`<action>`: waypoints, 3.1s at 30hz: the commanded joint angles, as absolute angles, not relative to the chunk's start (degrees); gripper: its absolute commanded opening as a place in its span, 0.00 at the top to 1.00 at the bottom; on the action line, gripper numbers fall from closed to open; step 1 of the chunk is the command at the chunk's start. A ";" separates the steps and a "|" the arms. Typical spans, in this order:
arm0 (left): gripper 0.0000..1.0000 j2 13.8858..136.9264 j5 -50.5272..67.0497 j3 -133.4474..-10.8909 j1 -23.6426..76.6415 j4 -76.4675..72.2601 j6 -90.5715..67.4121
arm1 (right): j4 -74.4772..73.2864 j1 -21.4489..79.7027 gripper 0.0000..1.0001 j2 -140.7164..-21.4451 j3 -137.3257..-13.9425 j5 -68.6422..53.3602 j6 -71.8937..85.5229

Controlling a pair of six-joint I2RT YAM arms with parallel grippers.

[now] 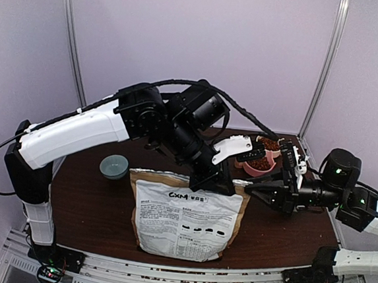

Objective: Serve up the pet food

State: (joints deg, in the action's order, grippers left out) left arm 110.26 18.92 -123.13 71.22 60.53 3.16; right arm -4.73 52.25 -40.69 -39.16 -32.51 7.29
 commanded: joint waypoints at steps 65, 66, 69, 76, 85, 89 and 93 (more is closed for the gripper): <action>0.27 94.56 22.73 -107.27 66.25 51.06 -5.38 | -37.17 60.64 0.88 -57.75 -65.22 -20.10 -3.20; 0.27 94.61 23.10 -107.19 66.27 51.37 -5.10 | -37.63 60.83 0.94 -57.80 -65.71 -19.31 -3.51; 0.26 95.49 23.59 -107.77 66.52 53.26 -4.10 | -38.52 61.47 1.00 -57.68 -66.45 -17.40 -4.47; 0.37 97.33 19.32 -109.06 67.49 57.47 -1.99 | -38.93 62.27 1.00 -57.28 -67.36 -15.96 -5.96; 1.00 97.91 18.90 -109.25 67.78 57.61 -1.42 | -38.46 63.21 1.00 -59.10 -67.79 -15.63 -6.03; 1.00 97.92 19.42 -108.92 68.19 57.66 -1.32 | -36.79 63.36 0.91 -60.02 -67.65 -15.64 -5.49; 1.00 97.89 19.51 -108.85 68.46 57.44 -1.32 | -34.74 63.68 0.78 -60.89 -67.80 -16.18 -5.19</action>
State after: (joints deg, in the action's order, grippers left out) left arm 97.82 19.07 -107.63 67.77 58.19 -1.83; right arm -37.76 63.05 -59.94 -66.19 -17.26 -5.76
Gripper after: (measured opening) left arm 0.012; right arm 0.189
